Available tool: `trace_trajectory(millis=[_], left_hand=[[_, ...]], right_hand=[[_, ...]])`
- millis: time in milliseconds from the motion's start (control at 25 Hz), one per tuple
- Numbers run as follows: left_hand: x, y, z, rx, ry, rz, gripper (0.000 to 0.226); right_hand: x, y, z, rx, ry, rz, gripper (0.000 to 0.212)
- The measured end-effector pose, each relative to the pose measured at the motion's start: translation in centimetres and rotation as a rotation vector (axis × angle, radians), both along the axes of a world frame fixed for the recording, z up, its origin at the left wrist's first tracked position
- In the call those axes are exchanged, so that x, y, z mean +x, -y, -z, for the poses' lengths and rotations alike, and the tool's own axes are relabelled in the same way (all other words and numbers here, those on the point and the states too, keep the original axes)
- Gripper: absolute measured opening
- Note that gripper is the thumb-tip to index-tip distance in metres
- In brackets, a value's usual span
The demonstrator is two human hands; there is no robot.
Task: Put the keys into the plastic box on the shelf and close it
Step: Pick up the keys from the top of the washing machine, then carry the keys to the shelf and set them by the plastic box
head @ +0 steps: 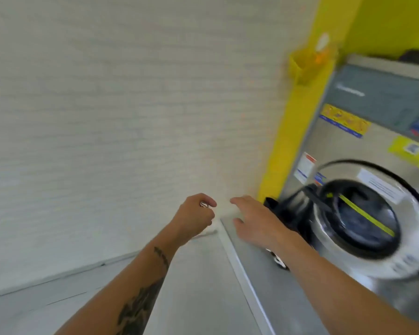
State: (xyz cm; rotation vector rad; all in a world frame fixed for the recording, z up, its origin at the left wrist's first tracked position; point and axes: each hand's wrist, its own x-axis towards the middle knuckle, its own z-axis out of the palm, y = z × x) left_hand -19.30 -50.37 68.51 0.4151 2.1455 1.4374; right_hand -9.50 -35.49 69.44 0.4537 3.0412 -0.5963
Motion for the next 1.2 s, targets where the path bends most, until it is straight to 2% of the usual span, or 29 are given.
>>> trace_trajectory(millis=[360, 560, 840, 1200], left_hand=[[-8.4, 34.2, -4.6, -0.015, -0.134, -0.380, 0.028], [-10.2, 51.2, -6.0, -0.066, -0.125, -0.593, 0.028], [-11.1, 70.2, -6.8, -0.117, -0.128, -0.939, 0.026], [-17.7, 90.9, -8.3, -0.250, -0.105, -1.198, 0.028]], right_hand=[[-15.2, 30.4, -5.9, 0.022, -0.082, -0.357, 0.054], [-20.9, 47.1, -7.5, 0.007, -0.070, -0.556, 0.056], [-28.6, 67.2, -8.6, -0.011, -0.110, -0.877, 0.057], [-41.8, 89.4, -8.3, -0.115, -0.125, -1.151, 0.057]])
